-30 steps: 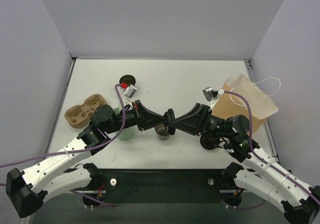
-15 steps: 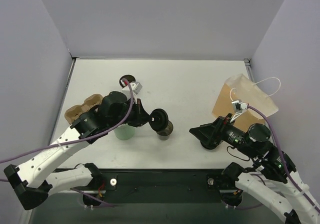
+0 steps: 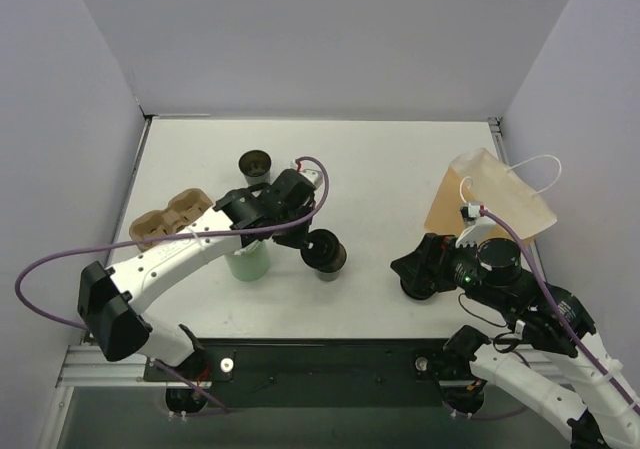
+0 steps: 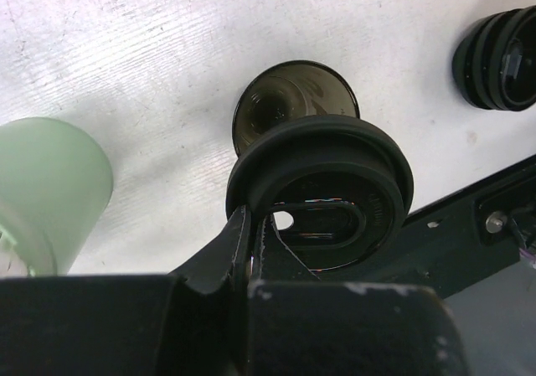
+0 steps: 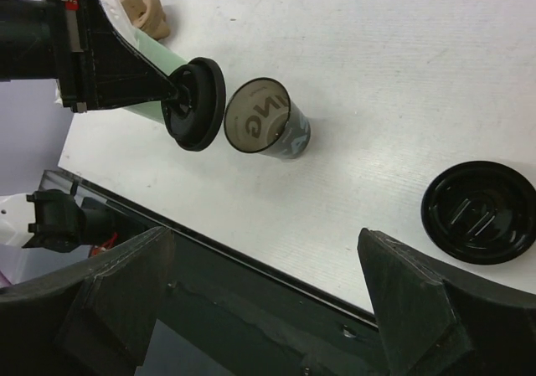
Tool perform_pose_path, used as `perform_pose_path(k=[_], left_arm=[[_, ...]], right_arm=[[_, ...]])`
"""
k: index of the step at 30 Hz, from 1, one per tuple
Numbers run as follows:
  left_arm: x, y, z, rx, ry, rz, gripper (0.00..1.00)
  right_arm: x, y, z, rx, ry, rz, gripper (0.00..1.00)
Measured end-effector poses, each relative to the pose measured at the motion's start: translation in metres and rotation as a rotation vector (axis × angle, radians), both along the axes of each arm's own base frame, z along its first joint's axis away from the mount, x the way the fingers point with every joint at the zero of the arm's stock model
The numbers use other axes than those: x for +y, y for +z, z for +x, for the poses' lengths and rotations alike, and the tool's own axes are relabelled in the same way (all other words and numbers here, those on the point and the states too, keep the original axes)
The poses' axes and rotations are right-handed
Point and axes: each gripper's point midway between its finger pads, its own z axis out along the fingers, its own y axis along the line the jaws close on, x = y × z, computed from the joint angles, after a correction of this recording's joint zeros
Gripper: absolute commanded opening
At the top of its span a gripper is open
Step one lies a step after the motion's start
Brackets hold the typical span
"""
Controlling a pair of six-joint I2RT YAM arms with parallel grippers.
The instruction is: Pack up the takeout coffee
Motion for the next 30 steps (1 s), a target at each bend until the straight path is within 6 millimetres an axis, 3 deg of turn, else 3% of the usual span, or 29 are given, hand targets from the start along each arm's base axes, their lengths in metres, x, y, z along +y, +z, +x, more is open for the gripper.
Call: perform_pose_path(k=[8,16,23,30], left_arm=[[-0.014,-0.033,0.013,0.065,-0.005,0.087,0.00],[-0.022,-0.041,0.017,0.080,-0.011,0.105,0.00],[-0.022,-0.059,0.018,0.113,-0.009,0.148,0.00],[-0.022,-0.066,0.018,0.128,-0.006,0.171,0.14]], right_arm=[[-0.010,-0.009,0.004,-0.006,-0.039,-0.053,0.97],[-0.012,-0.012,0.006,-0.007,-0.045,-0.064,0.97],[-0.013,-0.016,0.006,-0.012,-0.044,-0.083,0.97],[-0.015,-0.019,0.005,-0.014,-0.044,-0.088,0.97]])
